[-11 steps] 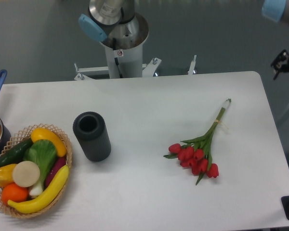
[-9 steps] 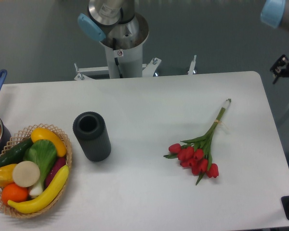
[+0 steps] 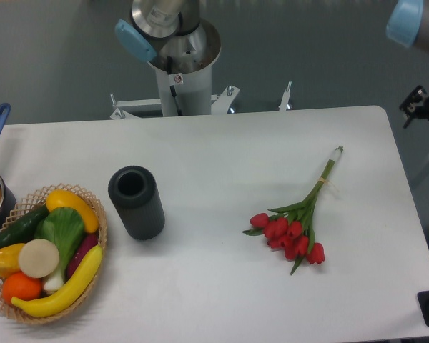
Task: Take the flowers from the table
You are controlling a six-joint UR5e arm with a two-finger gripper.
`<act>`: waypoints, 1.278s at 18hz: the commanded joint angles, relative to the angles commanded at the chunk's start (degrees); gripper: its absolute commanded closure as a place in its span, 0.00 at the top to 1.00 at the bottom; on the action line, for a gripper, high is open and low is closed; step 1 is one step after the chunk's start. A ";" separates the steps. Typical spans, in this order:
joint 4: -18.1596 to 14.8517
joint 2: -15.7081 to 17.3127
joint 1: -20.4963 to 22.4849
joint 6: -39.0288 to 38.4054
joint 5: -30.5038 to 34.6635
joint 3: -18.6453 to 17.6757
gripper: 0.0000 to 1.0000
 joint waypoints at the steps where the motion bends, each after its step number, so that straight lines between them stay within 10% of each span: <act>1: -0.09 0.35 0.79 0.09 0.00 -0.10 1.00; 7: 0.44 1.68 1.34 -0.26 -0.35 -2.90 1.00; 16: 13.44 3.69 -2.27 -17.48 -6.94 -12.83 1.00; 23: 33.55 4.92 -4.74 -18.72 -12.12 -27.41 1.00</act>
